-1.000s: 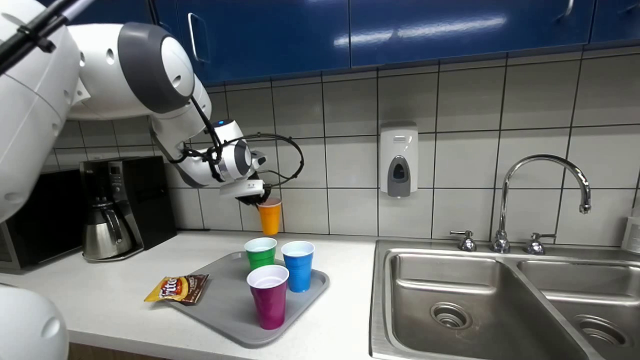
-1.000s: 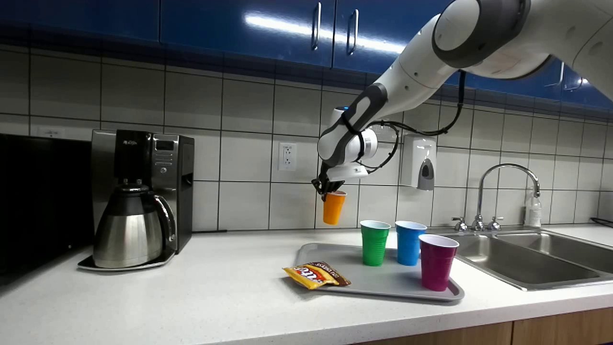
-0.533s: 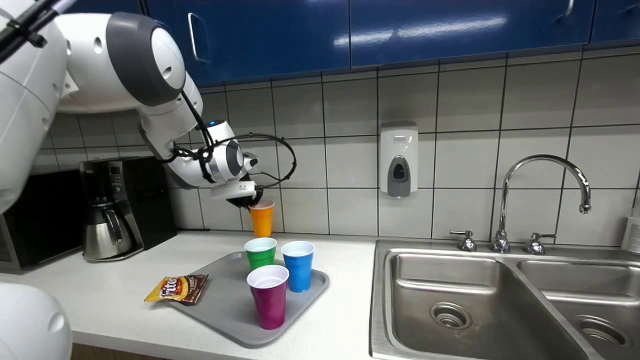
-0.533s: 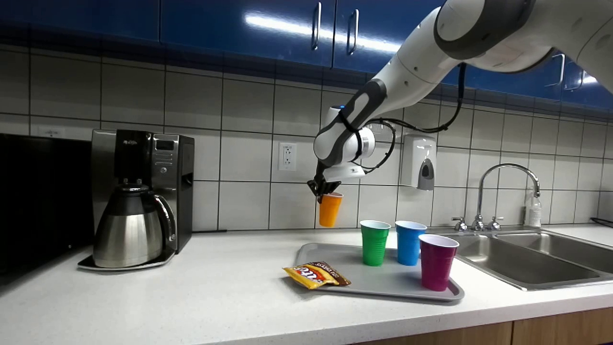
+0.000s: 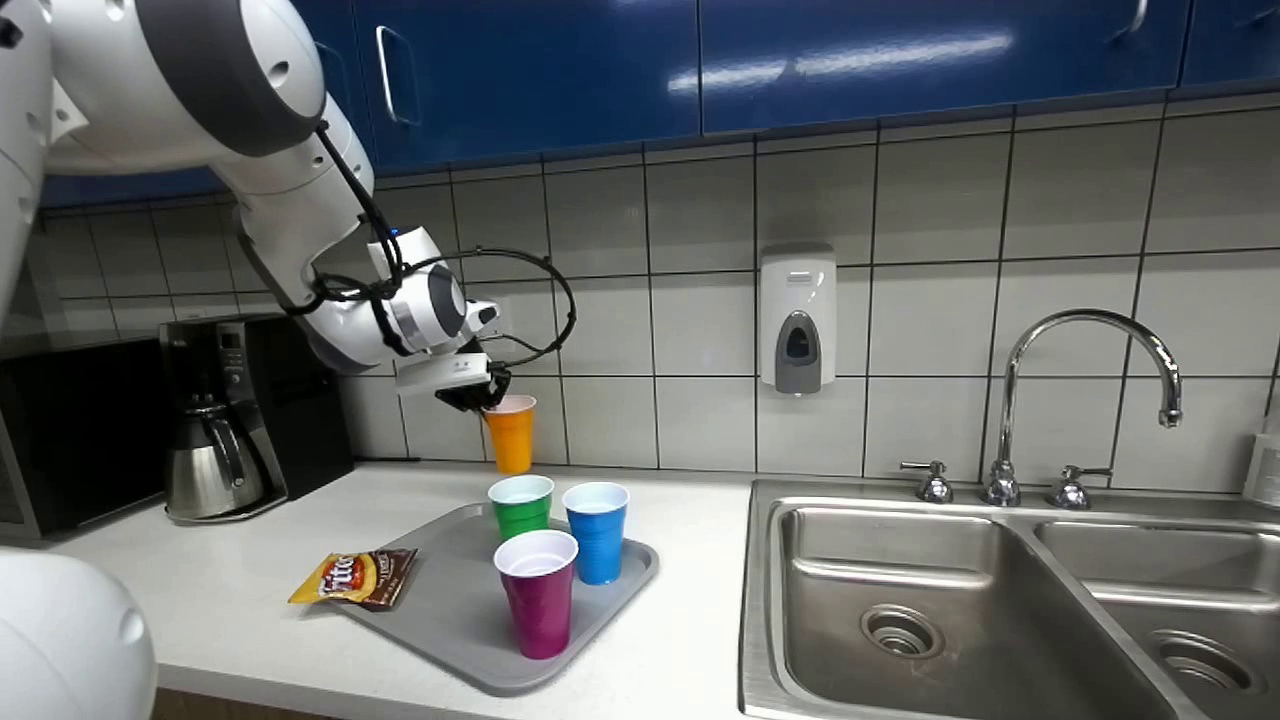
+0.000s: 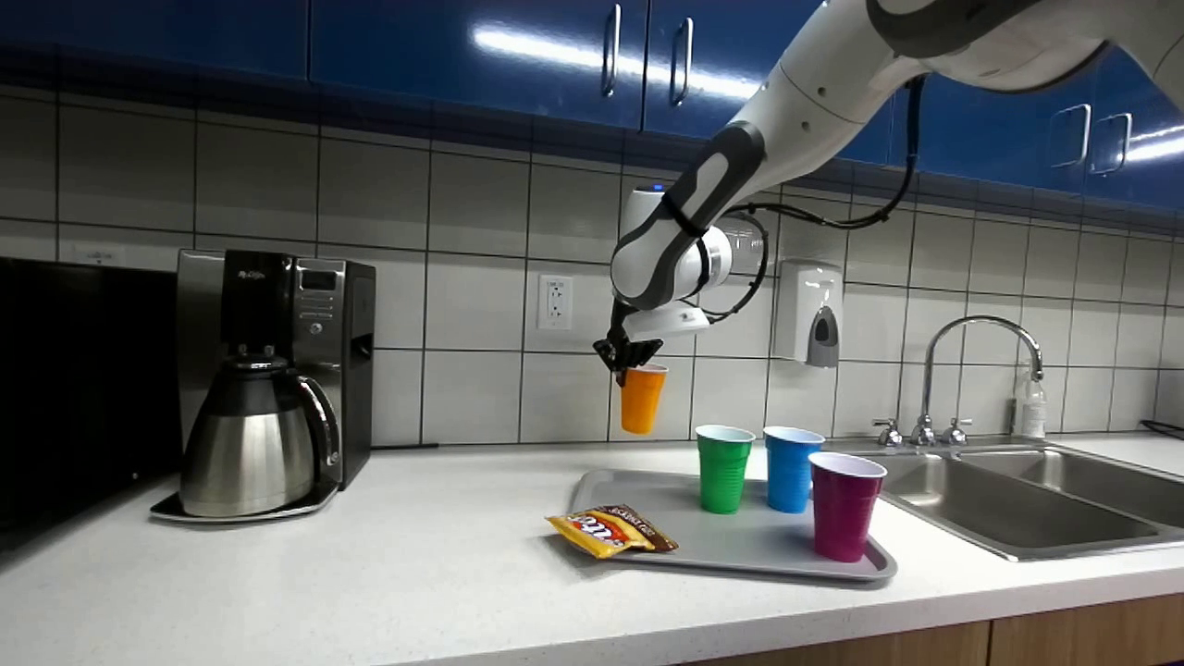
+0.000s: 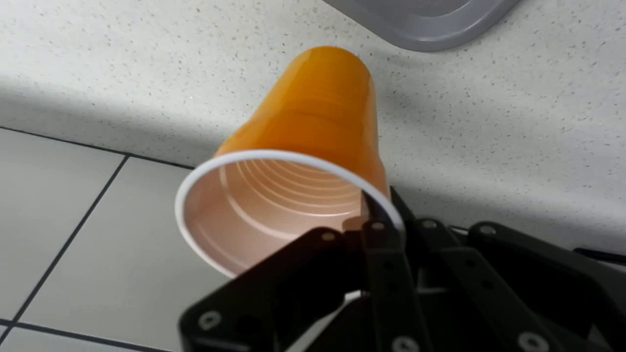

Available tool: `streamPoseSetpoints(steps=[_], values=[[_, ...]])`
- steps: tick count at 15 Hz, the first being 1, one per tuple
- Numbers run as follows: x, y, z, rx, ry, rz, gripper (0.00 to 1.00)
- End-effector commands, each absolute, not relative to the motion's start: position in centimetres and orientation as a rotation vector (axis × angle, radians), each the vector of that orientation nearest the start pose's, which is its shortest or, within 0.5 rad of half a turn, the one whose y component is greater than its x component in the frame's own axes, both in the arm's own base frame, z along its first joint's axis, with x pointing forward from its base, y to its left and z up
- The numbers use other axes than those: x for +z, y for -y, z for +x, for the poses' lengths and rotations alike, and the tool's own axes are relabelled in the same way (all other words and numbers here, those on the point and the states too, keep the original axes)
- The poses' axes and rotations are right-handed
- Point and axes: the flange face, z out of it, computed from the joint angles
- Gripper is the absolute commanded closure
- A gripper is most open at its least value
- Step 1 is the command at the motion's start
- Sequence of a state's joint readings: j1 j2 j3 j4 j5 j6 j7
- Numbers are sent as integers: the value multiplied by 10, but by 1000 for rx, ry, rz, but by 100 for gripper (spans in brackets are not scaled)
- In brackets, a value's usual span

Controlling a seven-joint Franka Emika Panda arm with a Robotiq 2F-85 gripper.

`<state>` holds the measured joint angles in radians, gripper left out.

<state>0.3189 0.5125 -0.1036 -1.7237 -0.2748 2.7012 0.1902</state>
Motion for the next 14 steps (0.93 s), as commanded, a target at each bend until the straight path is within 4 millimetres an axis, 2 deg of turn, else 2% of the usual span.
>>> streamPoseSetpoints(steps=[1, 8, 14], values=[[352, -170, 657, -790, 368, -3171, 99], [330, -196, 612, -722, 387, -3213, 99], [304, -213, 587, -690, 463, -3245, 99]])
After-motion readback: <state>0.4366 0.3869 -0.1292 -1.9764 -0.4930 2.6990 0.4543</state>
